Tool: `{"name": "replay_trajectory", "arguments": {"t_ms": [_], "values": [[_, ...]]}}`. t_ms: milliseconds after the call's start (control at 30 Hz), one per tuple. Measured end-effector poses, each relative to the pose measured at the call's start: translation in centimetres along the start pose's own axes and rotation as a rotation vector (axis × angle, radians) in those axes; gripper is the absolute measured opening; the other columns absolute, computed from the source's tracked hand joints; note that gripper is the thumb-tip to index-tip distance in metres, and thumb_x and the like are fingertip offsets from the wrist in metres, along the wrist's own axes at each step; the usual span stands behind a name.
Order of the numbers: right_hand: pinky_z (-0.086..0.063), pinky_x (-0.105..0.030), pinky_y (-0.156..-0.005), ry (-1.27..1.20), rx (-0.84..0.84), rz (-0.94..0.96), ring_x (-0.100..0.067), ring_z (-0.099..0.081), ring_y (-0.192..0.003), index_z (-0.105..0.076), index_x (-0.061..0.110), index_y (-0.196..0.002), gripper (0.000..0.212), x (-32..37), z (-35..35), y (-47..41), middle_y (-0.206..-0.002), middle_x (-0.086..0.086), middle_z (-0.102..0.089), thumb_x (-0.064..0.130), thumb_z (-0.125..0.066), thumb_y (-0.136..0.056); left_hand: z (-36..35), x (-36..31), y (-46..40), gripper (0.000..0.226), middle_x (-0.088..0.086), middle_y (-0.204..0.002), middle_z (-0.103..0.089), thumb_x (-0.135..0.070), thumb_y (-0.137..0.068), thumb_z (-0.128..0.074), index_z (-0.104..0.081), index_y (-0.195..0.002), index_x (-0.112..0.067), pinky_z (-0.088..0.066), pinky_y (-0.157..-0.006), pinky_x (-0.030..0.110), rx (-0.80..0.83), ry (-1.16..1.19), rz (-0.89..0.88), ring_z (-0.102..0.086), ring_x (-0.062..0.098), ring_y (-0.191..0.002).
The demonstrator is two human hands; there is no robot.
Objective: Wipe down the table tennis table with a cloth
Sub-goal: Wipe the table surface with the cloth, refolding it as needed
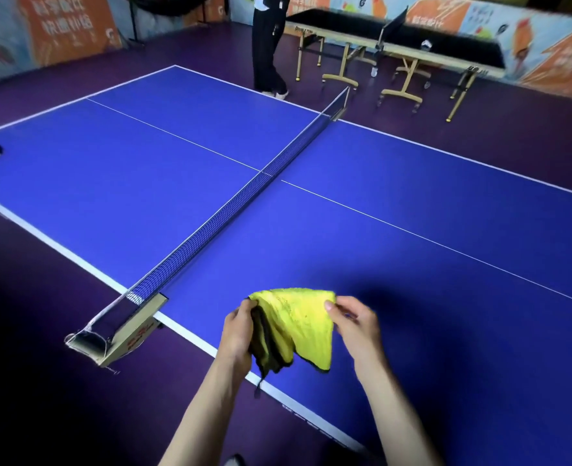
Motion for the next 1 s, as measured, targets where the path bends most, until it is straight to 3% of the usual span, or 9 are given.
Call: {"name": "replay_trajectory", "arguments": {"t_ms": [133,333,433,500,567,700,800,867,1000], "values": [[-0.055,-0.035,-0.078,0.068,-0.086,0.091,-0.006,-0.065,-0.071,-0.075,0.026,-0.087,0.015,0.9,1.5,-0.8,-0.079,0.008,-0.074,0.013,-0.075,-0.095,0.3,-2.2,0.3,0.023,0.005,-0.078,-0.066,-0.035,-0.099,-0.059,-0.062,-0.104,-0.013,-0.044,-0.043,0.022,0.135,-0.036,-0.001,-0.062,0.021,-0.061],[-0.064,-0.044,-0.071,0.034,-0.207,0.092,-0.018,-0.068,-0.067,-0.076,0.021,-0.087,0.008,0.0,1.0,-0.3,-0.076,-0.002,-0.076,0.018,-0.076,-0.095,-0.1,-3.8,0.5,0.022,0.007,-0.075,-0.071,-0.030,-0.096,-0.063,-0.066,-0.103,-0.009,-0.055,-0.060,0.029,0.243,0.003,-0.039,-0.069,0.020,-0.068],[-0.059,-0.041,-0.075,-0.133,0.017,-0.156,-0.026,-0.067,-0.079,-0.074,0.011,-0.098,0.022,-1.8,-1.0,0.2,-0.090,-0.009,-0.076,0.031,-0.078,-0.092,0.1,-3.5,0.7,0.031,0.011,-0.088,-0.071,-0.034,-0.094,-0.063,-0.067,-0.109,-0.007,-0.056,-0.072,0.034,0.267,0.076,0.011,-0.070,0.026,-0.080],[-0.061,-0.043,-0.090,-0.147,0.262,-0.326,-0.028,-0.072,-0.099,-0.074,0.010,-0.109,0.033,-3.2,-2.7,1.5,-0.109,-0.012,-0.077,0.037,-0.078,-0.091,0.5,-3.2,0.5,0.029,0.011,-0.092,-0.069,-0.035,-0.094,-0.061,-0.067,-0.106,-0.010,-0.054,-0.078,0.038,0.268,0.139,0.045,-0.069,0.026,-0.084],[-0.058,-0.049,-0.100,-0.190,0.394,-0.344,-0.031,-0.072,-0.112,-0.071,0.003,-0.114,0.039,-3.7,-3.3,2.4,-0.117,-0.015,-0.075,0.033,-0.081,-0.090,1.1,-3.4,0.1,0.025,0.011,-0.092,-0.070,-0.034,-0.095,-0.059,-0.067,-0.102,-0.011,-0.052,-0.080,0.038,0.256,0.199,0.046,-0.069,0.026,-0.084],[-0.059,-0.043,-0.099,-0.237,0.299,-0.277,-0.024,-0.070,-0.103,-0.067,0.008,-0.102,0.037,-3.5,-2.8,2.0,-0.104,-0.013,-0.066,0.028,-0.089,-0.080,2.8,-3.3,-0.3,0.021,0.006,-0.079,-0.071,-0.031,-0.097,-0.056,-0.066,-0.094,-0.013,-0.050,-0.076,0.038,0.228,0.258,0.034,-0.070,0.022,-0.073],[-0.056,-0.047,-0.103,-0.311,0.271,-0.293,-0.027,-0.067,-0.120,-0.063,0.009,-0.125,0.055,-3.6,-3.3,1.2,-0.130,-0.008,-0.068,0.032,-0.089,-0.082,4.1,-2.8,-0.8,0.023,0.006,-0.084,-0.072,-0.031,-0.096,-0.054,-0.067,-0.097,-0.012,-0.049,-0.077,0.038,0.192,0.273,0.041,-0.071,0.023,-0.077],[-0.054,-0.051,-0.106,-0.386,0.283,-0.319,-0.031,-0.066,-0.123,-0.059,0.014,-0.130,0.057,-3.6,-3.8,1.0,-0.134,-0.008,-0.068,0.030,-0.087,-0.083,4.7,-2.6,-1.0,0.026,0.009,-0.093,-0.072,-0.033,-0.095,-0.055,-0.068,-0.102,-0.012,-0.050,-0.081,0.039,0.174,0.279,0.049,-0.070,0.026,-0.087],[-0.053,-0.036,-0.096,-0.321,0.291,-0.281,-0.020,-0.068,-0.107,-0.060,0.014,-0.116,0.048,-2.8,-4.6,1.6,-0.122,-0.001,-0.069,0.039,-0.081,-0.082,5.3,-2.2,-1.2,0.023,0.008,-0.090,-0.071,-0.032,-0.094,-0.057,-0.068,-0.094,-0.012,-0.050,-0.082,0.040,0.159,0.290,0.077,-0.069,0.027,-0.084]]}}
Point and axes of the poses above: each hand's wrist, its own y-axis away from the middle knuckle, its own z-axis out of the back of the hand, x = y × z, the point moved 6 cm from there along -y, towards the middle knuckle
